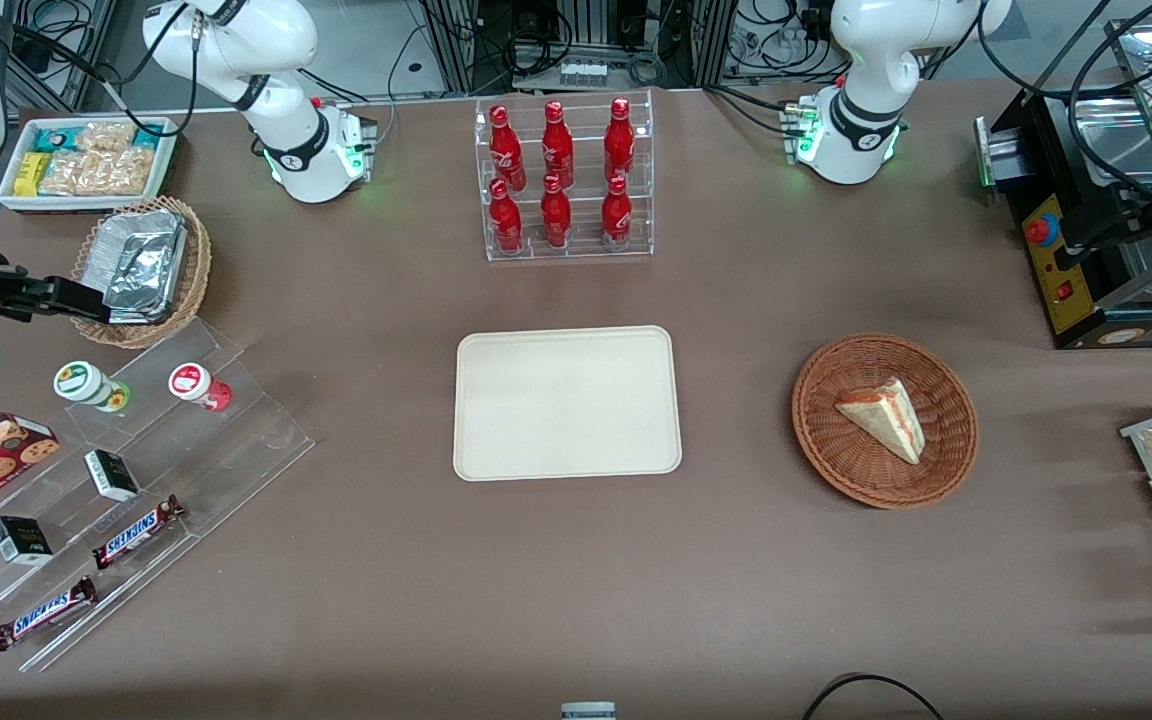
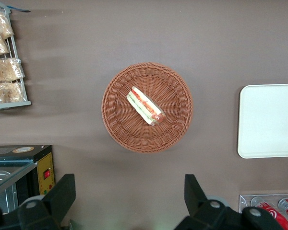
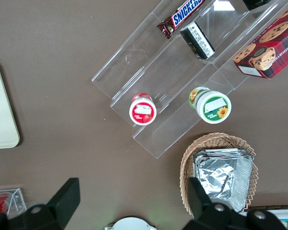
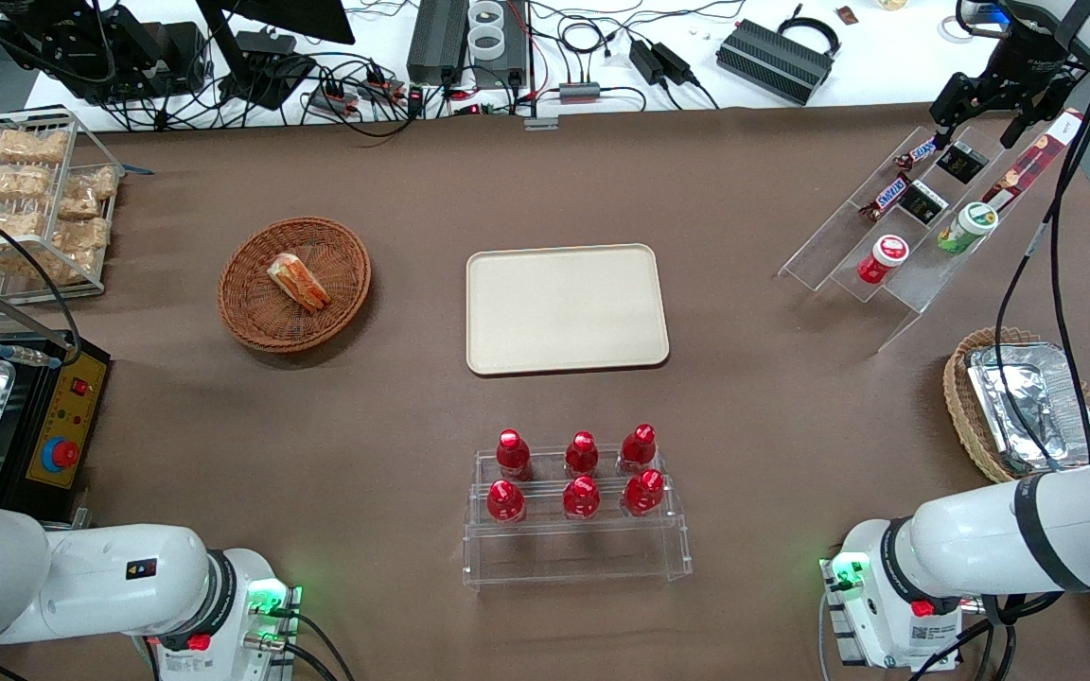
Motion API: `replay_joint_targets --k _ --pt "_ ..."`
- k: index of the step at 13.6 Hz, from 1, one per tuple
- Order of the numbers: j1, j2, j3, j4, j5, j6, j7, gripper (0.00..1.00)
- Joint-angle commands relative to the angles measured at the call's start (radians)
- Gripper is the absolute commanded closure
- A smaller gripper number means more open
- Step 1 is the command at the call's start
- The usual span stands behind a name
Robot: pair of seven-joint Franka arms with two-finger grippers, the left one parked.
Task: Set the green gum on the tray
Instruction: 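Move the right gripper over the acrylic display toward the green gum jar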
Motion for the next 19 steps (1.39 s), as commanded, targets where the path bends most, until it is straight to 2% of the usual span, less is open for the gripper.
replay_joint_targets --k 1,5,8,12,19 --pt "0.008 0.016 -0.005 0.031 0.002 -0.015 0.007 0.0" --pt "0.014 0.018 -0.003 0.008 0.003 0.018 -0.004 0.0" --pt "0.011 0.015 -0.005 -0.036 0.003 0.073 -0.103 0.0" --pt "-0.009 0.016 -0.014 -0.093 -0.001 0.152 -0.36 0.0" --pt "-0.107 0.032 -0.014 -0.196 -0.002 0.346 -0.813 0.0"
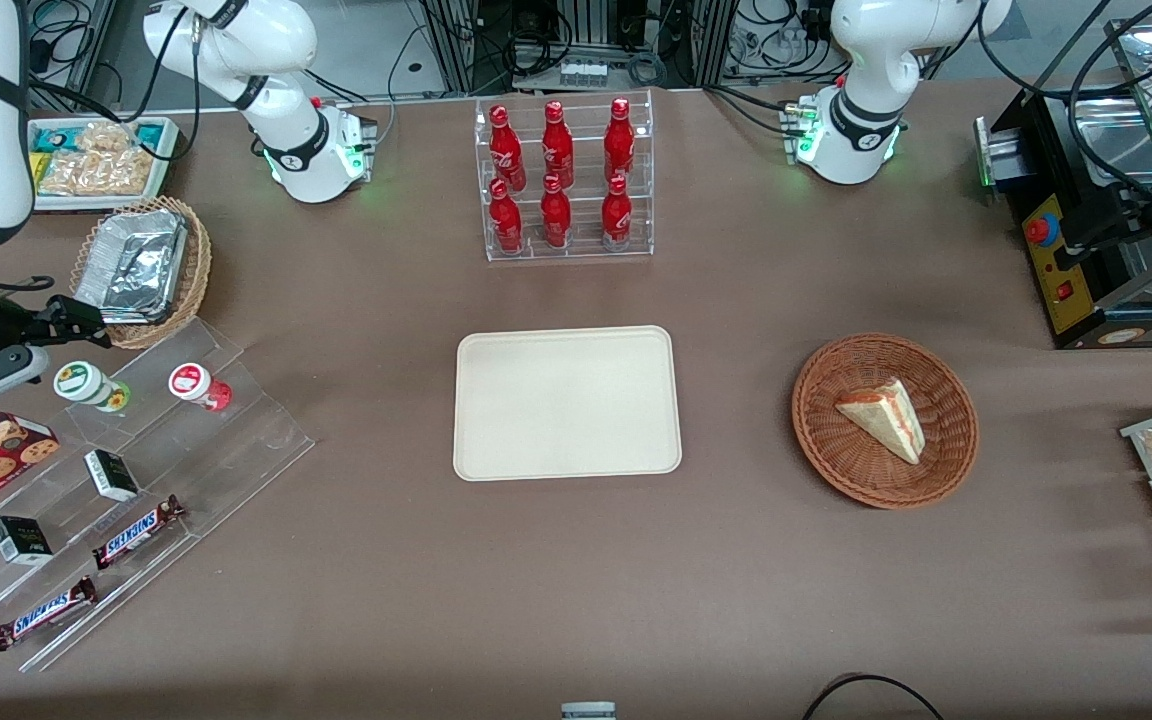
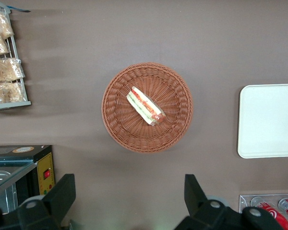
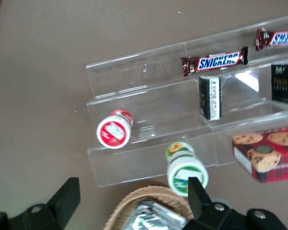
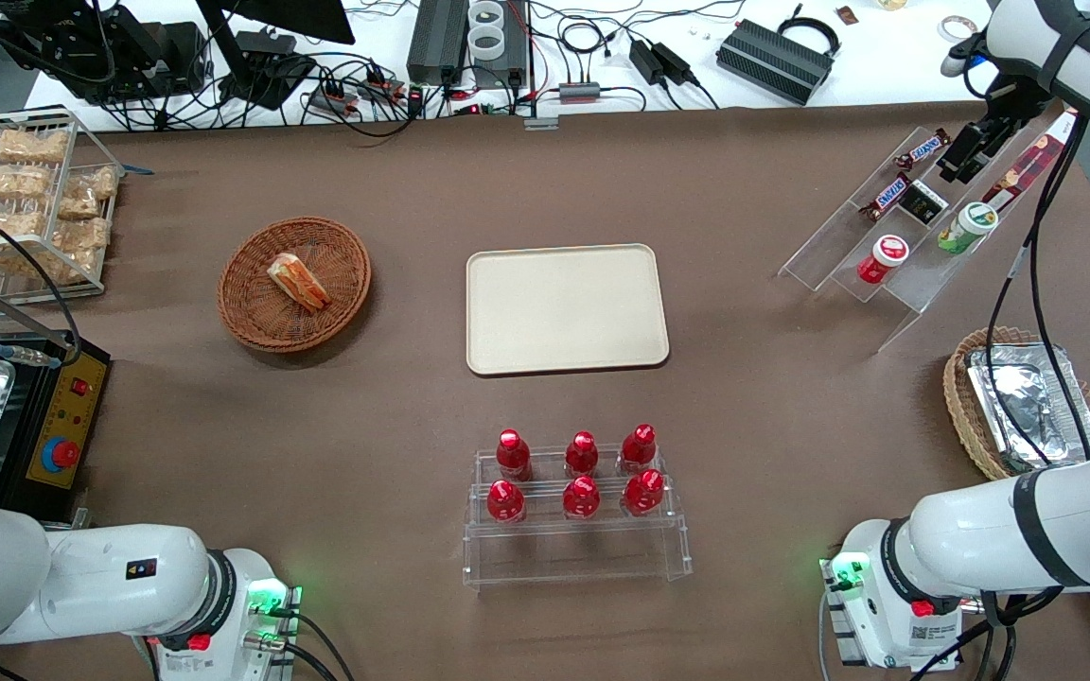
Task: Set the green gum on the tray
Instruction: 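Move the right gripper over the acrylic display toward the green gum jar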
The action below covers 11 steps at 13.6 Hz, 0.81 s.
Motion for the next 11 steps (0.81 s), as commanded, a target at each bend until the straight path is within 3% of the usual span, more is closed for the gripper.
replay_joint_targets --k 1,11 --pt "-0.032 0.007 0.002 -0.029 -0.002 0.063 -0.133 0.0" --pt "-0.134 0.011 0.002 -0.198 0.001 0.295 -0.297 0.0"
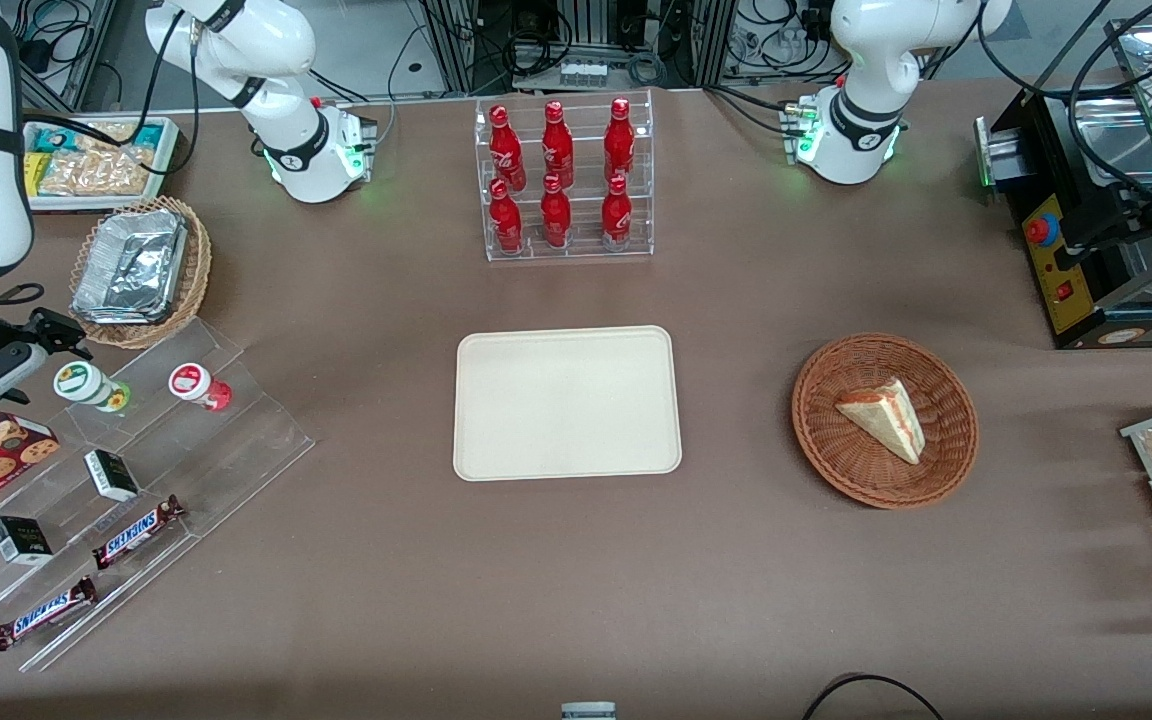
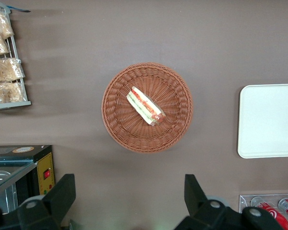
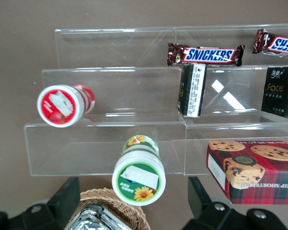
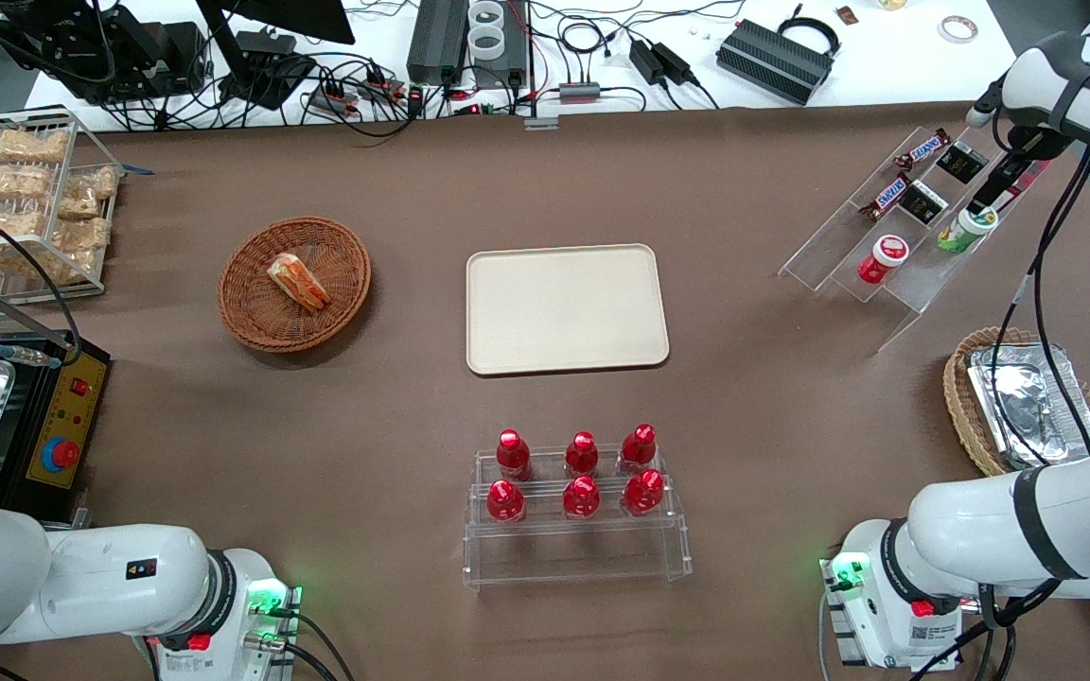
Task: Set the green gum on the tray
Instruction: 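Lower the right gripper around the green sunflower-labelled jar and close it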
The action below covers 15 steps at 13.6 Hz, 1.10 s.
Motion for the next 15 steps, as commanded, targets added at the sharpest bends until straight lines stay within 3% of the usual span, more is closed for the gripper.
replay_joint_targets --k 1,9,10,11,12,13,15 --pt "-0.014 -0.015 0.004 -0.056 0.001 0.072 -0.025 0.0" --pt "-0.04 -0.011 0.004 -0.131 0.002 0.156 -0.037 0.01" --pt "-0.04 -0.009 0.004 -0.131 0.001 0.156 -0.039 0.08" --pt "-0.04 -0.009 0.004 -0.131 0.001 0.156 -0.053 0.36" --pt "-0.04 -0.008 0.004 -0.131 0.002 0.156 -0.056 0.79" --pt "-0.04 -0.008 0.004 -0.131 0.002 0.156 -0.056 1.0" --pt "-0.04 -0.009 0.004 -0.13 0.002 0.155 -0.056 1.0"
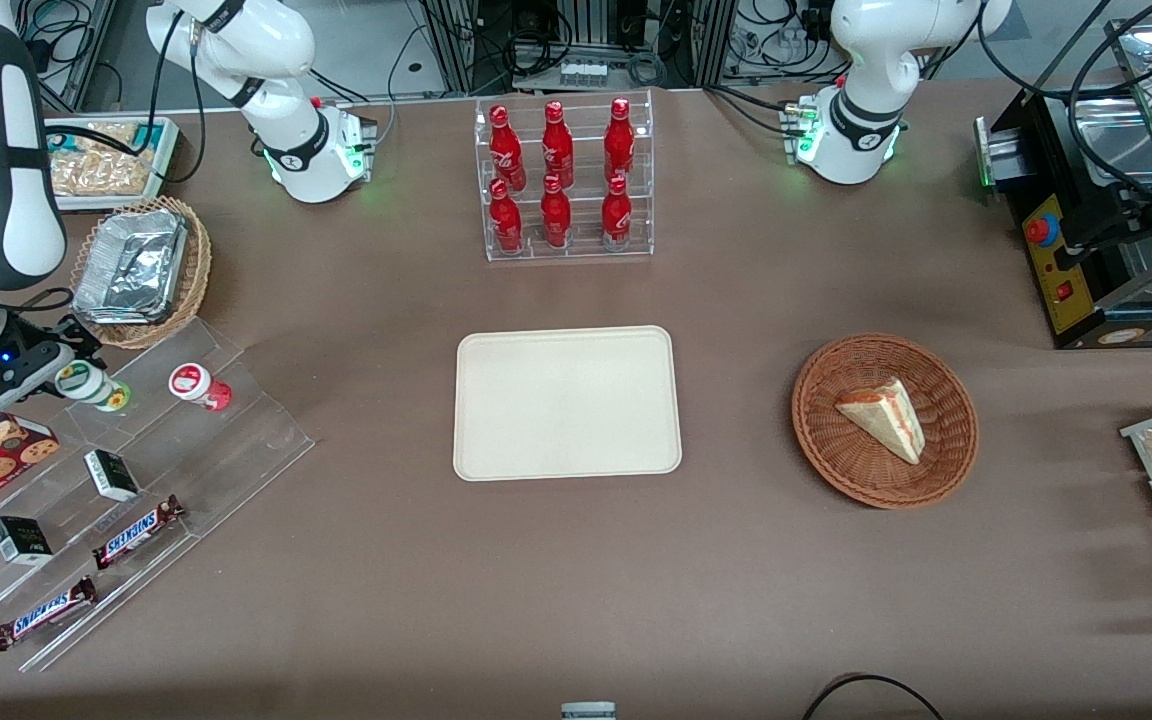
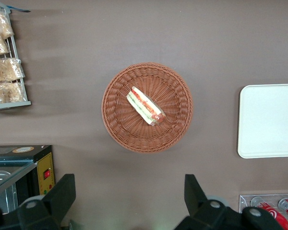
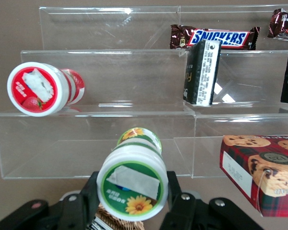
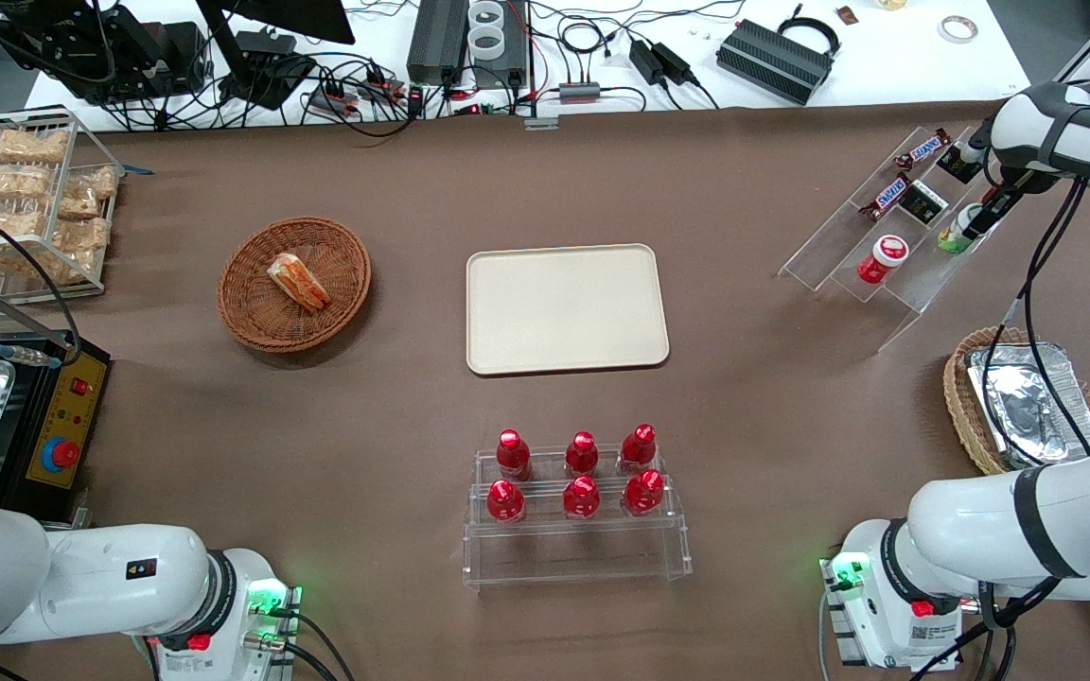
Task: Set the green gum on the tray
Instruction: 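Lower the right gripper around the green sunflower-labelled jar and close it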
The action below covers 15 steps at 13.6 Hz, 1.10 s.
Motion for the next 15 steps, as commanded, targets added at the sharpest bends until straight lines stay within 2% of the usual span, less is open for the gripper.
replay_joint_targets --k 1,4,8,15 --pt "-0.008 -0.011 0.004 -0.01 0.002 0.018 -0.02 1.0" --pt "-0.001 -0.025 0.009 0.016 0.001 -0.02 -0.011 1.0" --pt "0.037 -0.025 0.015 0.131 0.002 -0.16 0.029 1.0" --pt "0.204 -0.014 0.015 0.209 0.001 -0.264 0.268 1.0"
